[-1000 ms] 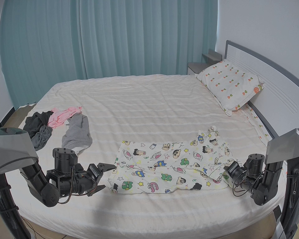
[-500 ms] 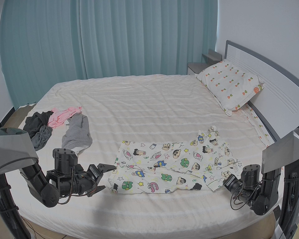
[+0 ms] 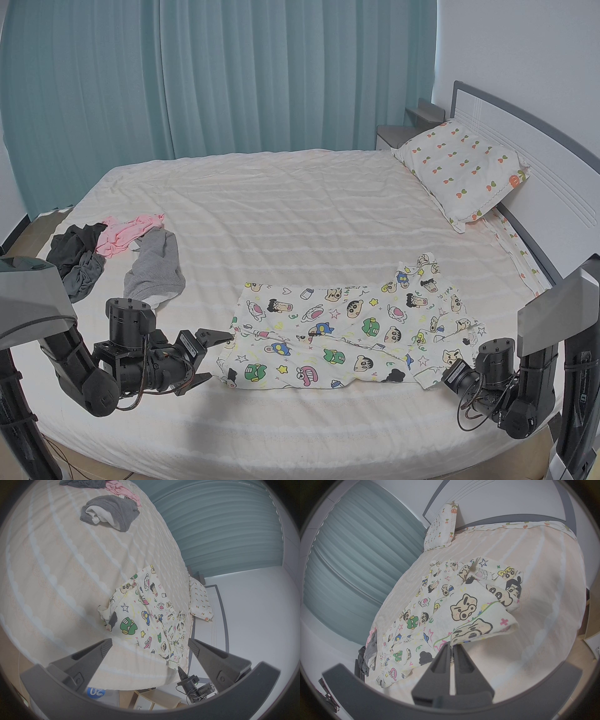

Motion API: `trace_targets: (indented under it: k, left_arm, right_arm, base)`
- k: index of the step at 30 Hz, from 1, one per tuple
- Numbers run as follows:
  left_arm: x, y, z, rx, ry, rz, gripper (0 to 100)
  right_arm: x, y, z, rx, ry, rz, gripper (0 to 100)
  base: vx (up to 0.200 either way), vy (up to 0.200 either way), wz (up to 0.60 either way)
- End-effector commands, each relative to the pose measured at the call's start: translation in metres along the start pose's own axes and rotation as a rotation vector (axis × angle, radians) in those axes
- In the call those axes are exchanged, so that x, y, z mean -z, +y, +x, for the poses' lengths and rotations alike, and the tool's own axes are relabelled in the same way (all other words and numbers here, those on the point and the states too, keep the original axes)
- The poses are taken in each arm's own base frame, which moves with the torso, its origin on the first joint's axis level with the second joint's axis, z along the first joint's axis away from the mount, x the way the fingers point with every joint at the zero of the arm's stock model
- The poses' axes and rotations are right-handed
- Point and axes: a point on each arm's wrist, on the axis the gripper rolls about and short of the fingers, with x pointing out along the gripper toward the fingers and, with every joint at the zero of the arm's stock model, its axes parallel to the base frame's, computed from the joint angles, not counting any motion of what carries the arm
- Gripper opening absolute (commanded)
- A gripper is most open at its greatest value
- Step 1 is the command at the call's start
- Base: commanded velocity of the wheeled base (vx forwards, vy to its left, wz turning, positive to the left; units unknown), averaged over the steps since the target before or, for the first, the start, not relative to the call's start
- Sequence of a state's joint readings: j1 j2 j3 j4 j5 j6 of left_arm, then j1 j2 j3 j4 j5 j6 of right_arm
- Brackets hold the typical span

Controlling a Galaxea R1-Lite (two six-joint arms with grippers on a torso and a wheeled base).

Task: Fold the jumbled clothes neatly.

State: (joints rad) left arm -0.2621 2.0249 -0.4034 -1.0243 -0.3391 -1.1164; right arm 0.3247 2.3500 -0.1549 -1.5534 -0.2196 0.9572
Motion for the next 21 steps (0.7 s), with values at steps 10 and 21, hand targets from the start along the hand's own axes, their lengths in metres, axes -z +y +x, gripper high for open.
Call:
trace_targets:
  k: [10, 21]
  left_arm:
    - [0.0, 0.0, 0.0, -0.001, 0.0, -0.001, 100]
    - [0.006, -0.001, 0.0, 0.003, 0.026, 0.01, 100]
  right_arm:
    - [-0.008, 0.004, -0.023, -0.007, -0.049, 0.001, 100]
    - [-0.013, 0.041, -0.039, -0.223, -0.053, -0.059, 100]
  base:
    - [0.0, 0.0, 0.0]
    - [0.0, 0.0, 0.0]
